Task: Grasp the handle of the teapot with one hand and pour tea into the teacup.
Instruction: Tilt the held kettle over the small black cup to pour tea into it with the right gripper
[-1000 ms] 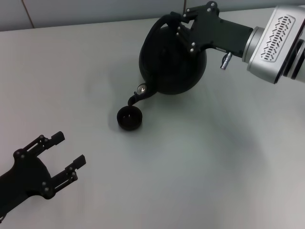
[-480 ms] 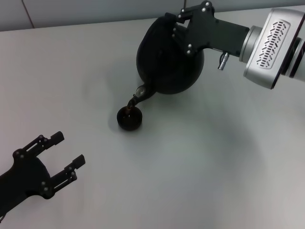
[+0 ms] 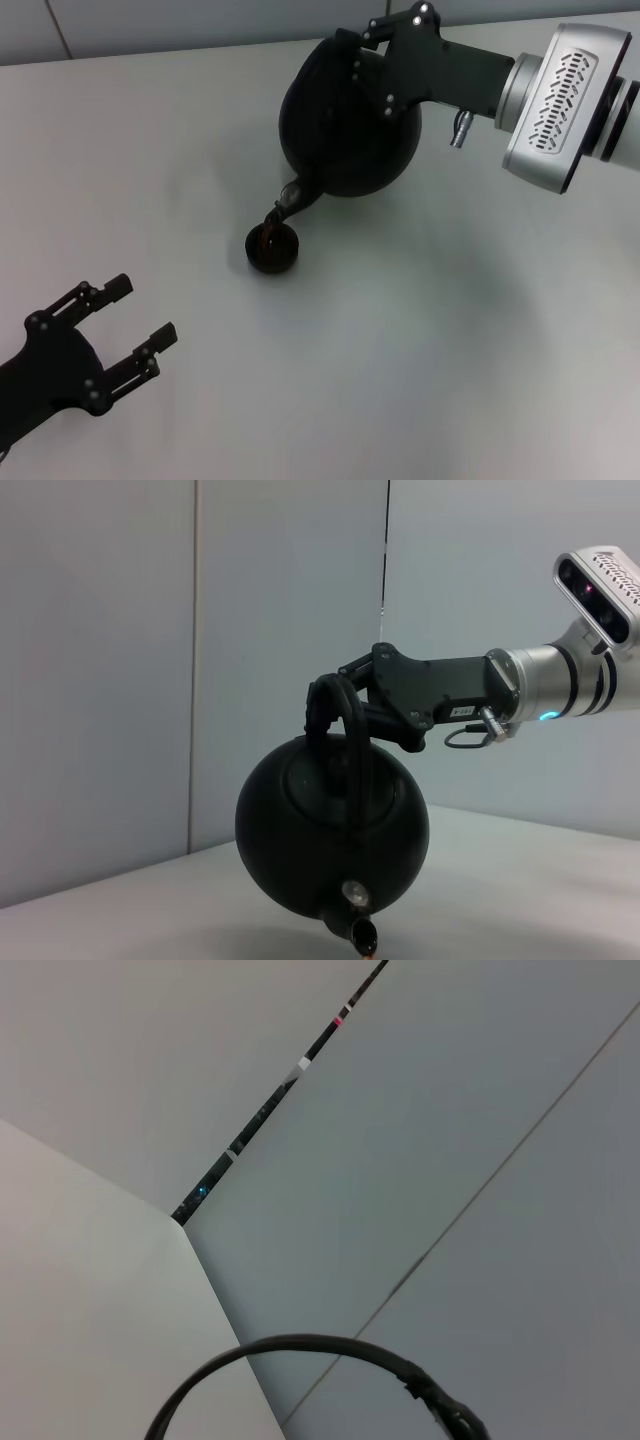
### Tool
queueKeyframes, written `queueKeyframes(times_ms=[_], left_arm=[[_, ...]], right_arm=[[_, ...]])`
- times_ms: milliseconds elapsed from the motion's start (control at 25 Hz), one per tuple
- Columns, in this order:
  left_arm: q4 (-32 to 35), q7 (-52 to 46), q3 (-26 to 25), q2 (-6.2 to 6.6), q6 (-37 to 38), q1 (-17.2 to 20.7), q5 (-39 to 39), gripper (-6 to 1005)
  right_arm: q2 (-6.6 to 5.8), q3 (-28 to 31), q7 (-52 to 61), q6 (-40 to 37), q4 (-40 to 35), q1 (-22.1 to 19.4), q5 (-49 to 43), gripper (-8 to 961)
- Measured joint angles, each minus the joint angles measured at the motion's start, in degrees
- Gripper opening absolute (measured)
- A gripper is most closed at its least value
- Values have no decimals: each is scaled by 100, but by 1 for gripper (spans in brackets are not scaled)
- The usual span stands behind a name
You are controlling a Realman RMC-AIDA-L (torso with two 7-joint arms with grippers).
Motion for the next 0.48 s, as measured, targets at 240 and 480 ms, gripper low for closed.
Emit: queueKeyframes(times_ms=[240,480], left_arm=[[-1,-2,0,0,2,0,-39,737],[6,-11,0,6,9,0,-50,737]], right_arm=[[0,-5,319,7,9,-6,0,84],[-13,-8,1827,45,-239,-92,0,85]])
